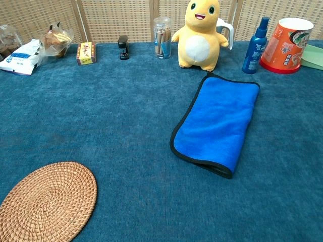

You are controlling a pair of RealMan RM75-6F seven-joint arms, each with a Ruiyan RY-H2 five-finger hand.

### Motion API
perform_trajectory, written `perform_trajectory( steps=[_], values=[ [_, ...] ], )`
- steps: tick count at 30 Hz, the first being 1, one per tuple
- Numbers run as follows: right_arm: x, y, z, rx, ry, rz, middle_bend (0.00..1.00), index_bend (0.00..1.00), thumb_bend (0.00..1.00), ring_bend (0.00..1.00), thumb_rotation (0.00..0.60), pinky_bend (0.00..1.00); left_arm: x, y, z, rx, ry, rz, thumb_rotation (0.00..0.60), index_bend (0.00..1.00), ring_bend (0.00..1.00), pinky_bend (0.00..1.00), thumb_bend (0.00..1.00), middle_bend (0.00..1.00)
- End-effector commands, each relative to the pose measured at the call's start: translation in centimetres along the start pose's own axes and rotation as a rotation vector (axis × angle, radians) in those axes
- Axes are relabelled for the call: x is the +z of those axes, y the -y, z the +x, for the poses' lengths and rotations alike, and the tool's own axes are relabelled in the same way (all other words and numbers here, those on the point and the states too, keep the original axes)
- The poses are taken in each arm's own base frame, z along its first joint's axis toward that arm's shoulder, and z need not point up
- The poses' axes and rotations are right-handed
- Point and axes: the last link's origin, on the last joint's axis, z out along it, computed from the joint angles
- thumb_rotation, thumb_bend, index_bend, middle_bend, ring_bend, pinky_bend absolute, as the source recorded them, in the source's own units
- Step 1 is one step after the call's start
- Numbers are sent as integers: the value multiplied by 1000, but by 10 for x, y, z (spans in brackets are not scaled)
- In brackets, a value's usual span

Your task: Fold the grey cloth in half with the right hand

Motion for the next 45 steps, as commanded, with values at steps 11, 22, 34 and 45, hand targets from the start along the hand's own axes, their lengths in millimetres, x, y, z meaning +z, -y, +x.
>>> perform_trajectory(
  steps=[11,22,34,45],
  values=[
    [1,0,0,-2,0,-2,0,58,0,0,600,190,0,0,-1,1,6,4,600,0,0,0,121,0],
    [2,0,0,-30,-20,5,11,144,0,27,600,219,4,0,0,32,-27,21,600,36,1,62,134,18],
    [-1,1,-2,-74,-20,24,406,524,111,383,600,602,4,0,-3,53,-71,22,600,334,35,312,282,60],
    [-5,0,-1,-126,92,-8,13,126,0,14,600,202,3,-1,-3,47,-3,26,600,53,0,10,222,0]
  ],
)
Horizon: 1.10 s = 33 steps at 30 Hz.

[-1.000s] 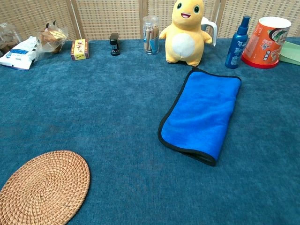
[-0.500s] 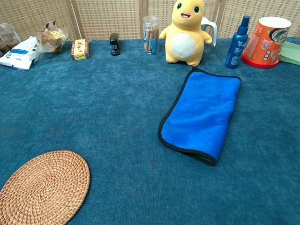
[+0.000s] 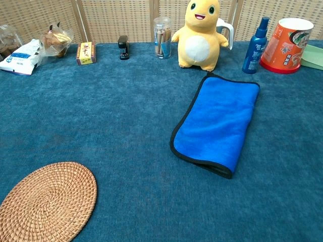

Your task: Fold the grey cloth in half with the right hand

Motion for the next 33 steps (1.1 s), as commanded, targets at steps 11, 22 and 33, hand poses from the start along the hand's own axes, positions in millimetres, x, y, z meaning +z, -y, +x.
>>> perform_trajectory(
  steps=[11,22,33],
  values=[
    [0,0,4,9,1,-7,13,130,0,13,600,201,1,-1,-2,6,4,-6,600,51,0,3,218,0],
    [-2,0,6,25,-2,-4,13,134,0,14,600,201,-1,-2,-2,5,4,-10,600,49,0,1,218,0],
    [-2,0,6,29,2,-3,13,140,0,13,600,201,-2,-2,-2,4,3,-11,600,48,0,0,218,0]
  ],
)
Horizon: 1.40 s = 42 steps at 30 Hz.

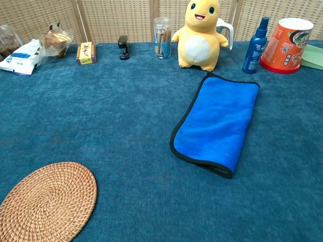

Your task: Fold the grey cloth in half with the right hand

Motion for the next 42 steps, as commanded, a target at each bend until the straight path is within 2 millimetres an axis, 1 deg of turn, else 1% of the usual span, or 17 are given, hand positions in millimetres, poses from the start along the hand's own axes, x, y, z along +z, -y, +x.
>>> perform_trajectory(
  steps=[1,42],
  values=[
    [0,0,0,1,0,0,13,140,0,13,600,201,0,0,0,0,0,0,600,49,0,0,218,0],
    [0,0,1,3,-3,-2,12,153,0,13,600,202,-1,0,0,-5,3,-5,600,48,0,1,209,0]
  ],
)
